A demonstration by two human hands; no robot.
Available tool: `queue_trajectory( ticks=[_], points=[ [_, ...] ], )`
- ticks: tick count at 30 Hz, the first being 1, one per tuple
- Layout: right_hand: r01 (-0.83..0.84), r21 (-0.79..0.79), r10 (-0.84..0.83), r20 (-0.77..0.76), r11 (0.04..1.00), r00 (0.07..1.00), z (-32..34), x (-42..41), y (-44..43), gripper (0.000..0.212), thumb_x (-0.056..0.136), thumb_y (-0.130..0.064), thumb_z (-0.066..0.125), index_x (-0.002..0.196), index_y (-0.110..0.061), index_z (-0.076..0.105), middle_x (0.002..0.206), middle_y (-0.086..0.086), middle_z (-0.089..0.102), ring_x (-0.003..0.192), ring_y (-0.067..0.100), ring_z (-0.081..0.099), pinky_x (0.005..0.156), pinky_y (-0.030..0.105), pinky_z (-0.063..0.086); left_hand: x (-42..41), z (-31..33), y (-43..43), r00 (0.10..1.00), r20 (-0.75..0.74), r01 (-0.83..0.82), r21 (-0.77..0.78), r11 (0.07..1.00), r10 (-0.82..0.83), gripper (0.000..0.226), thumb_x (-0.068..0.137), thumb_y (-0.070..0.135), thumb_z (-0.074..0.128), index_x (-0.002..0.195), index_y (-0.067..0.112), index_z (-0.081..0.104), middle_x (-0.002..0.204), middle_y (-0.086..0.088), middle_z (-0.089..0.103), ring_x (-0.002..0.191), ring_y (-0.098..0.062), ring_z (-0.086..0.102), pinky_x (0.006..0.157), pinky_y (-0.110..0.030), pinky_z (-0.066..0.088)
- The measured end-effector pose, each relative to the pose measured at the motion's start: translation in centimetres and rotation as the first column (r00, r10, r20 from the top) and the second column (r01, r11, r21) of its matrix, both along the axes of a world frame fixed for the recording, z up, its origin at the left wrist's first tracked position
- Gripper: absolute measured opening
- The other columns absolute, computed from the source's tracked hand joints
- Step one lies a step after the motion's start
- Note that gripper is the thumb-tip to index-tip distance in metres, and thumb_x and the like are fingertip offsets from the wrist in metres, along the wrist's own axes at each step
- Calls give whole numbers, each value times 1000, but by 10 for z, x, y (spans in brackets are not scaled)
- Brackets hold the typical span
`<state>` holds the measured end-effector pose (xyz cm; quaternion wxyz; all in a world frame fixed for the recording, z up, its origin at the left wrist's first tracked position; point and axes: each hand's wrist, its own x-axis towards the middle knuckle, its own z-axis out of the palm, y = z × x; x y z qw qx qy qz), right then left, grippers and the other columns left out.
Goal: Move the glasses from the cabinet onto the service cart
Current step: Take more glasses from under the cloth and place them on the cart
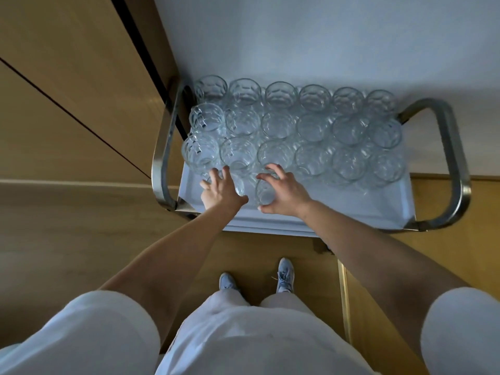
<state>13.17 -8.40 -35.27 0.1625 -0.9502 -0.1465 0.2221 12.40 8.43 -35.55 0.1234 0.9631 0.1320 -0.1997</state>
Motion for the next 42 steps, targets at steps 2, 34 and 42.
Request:
queue_trajectory(
  ticks=[2,34,42],
  points=[
    [12,6,-12,6,1000,1000,-3,-1,5,84,68,-48,77,140,-31,38,151,-7,14,128,31,34,92,42,49,0,2,0,999,-9,34,-22,999,-35,102,70,47,77,144,21,13,142,-4,28,126,-36,34,81,-39,47],
    [-24,-91,12,-130,996,991,3,-1,-2,107,70,-65,68,149,-44,0,160,-3,-12,141,39,17,105,50,38,-2,0,13,993,-88,67,-152,986,-81,141,62,58,79,144,25,-31,146,-21,24,128,-41,38,106,-48,35],
    [-63,-34,63,16,997,998,15,6,-16,89,78,-66,60,150,-30,21,158,2,14,130,28,42,91,41,51,-17,14,44,990,-100,84,-192,978,-104,142,61,47,85,144,29,-29,148,-20,25,133,-40,32,108,-50,33]
  ],
)
